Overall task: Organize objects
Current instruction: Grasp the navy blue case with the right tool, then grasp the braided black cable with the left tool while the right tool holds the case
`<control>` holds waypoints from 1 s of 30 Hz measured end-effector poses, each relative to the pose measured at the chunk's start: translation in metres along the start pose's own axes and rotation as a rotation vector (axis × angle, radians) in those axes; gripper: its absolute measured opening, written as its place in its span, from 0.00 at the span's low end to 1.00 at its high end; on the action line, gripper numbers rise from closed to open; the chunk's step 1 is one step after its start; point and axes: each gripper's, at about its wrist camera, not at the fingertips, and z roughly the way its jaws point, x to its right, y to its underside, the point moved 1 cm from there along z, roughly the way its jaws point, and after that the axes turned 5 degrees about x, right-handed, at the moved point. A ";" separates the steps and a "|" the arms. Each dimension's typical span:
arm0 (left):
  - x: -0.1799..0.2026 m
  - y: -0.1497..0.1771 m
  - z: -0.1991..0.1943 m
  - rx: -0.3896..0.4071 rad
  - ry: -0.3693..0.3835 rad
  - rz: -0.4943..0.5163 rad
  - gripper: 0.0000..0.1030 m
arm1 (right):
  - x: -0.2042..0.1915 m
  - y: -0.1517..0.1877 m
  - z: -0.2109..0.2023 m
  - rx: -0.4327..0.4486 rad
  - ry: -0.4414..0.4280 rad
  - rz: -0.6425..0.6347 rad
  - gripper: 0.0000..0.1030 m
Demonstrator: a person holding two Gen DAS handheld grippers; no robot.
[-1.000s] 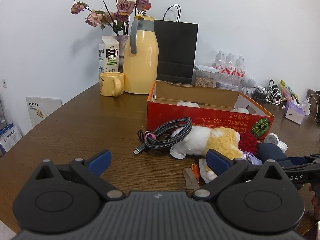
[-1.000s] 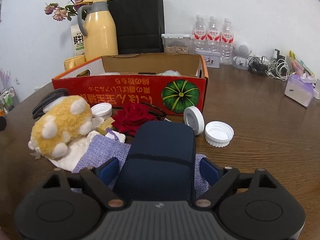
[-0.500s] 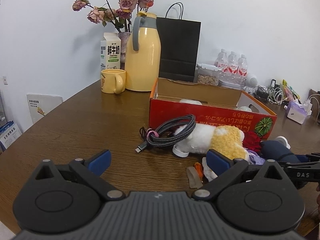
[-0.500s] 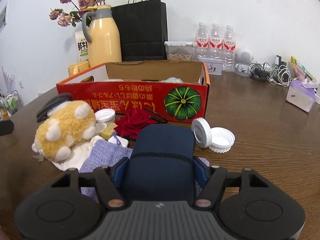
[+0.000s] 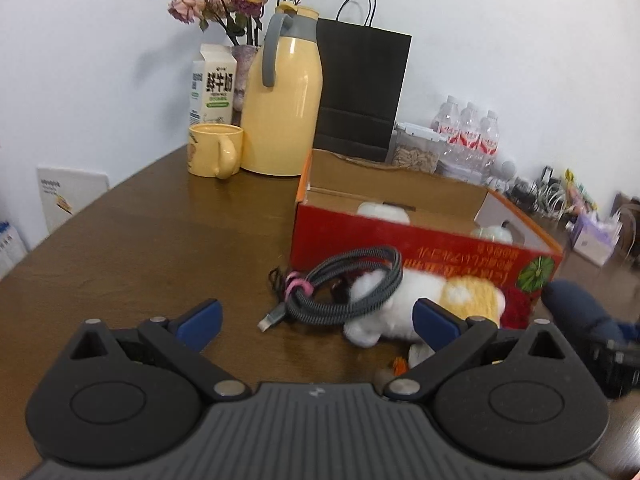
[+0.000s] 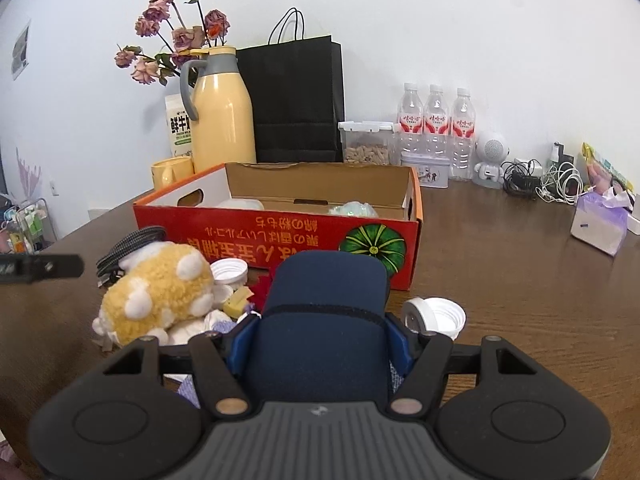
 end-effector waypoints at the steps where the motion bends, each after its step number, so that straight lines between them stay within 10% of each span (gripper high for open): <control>1: -0.001 -0.004 0.006 -0.008 0.015 -0.017 1.00 | 0.000 -0.001 0.000 0.000 0.000 -0.001 0.62; 13: -0.019 -0.021 0.088 -0.216 0.129 -0.207 1.00 | -0.006 -0.010 0.004 0.010 0.002 -0.012 0.62; 30: -0.019 -0.013 0.082 -0.162 0.142 -0.203 0.90 | -0.010 -0.014 0.007 0.009 -0.007 -0.016 0.62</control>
